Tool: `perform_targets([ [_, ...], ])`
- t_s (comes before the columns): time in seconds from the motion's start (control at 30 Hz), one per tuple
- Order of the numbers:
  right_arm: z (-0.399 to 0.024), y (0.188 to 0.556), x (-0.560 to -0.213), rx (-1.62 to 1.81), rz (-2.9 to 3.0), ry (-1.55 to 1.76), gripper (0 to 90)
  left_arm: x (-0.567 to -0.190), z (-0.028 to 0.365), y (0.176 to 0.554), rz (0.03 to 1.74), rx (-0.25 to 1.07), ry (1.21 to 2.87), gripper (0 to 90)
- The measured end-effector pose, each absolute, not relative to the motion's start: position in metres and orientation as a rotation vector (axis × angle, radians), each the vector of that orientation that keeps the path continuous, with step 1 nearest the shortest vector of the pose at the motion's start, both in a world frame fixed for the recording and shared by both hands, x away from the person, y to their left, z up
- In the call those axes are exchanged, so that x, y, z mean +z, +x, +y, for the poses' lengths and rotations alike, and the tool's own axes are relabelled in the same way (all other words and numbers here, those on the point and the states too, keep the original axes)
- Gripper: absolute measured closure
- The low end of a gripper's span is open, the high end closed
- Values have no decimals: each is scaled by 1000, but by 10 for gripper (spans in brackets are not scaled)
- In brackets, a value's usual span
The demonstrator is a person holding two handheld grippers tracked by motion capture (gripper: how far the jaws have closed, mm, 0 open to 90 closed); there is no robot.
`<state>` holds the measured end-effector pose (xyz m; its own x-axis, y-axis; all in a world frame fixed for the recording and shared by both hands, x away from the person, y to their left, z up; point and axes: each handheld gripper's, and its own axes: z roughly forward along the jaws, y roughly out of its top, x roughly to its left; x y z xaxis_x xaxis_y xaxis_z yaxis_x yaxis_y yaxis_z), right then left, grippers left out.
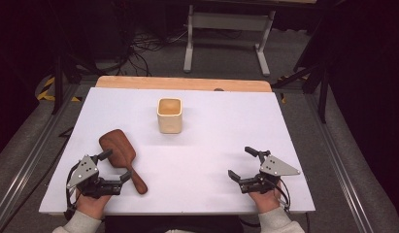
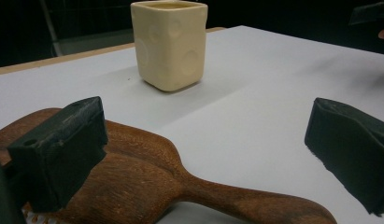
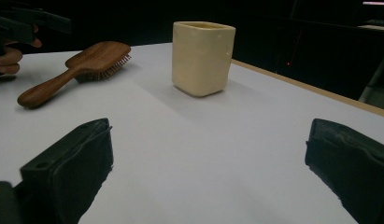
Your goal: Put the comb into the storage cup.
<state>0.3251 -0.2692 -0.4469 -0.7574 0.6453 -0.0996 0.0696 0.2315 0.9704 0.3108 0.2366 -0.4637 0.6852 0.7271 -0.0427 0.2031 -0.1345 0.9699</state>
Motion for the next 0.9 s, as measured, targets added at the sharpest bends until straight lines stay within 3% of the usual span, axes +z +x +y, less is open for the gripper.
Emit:
perform_targets([
  [0.9,-270,326,-447,1560,2021,665,15,-449,242,309,741,509,1695,53],
])
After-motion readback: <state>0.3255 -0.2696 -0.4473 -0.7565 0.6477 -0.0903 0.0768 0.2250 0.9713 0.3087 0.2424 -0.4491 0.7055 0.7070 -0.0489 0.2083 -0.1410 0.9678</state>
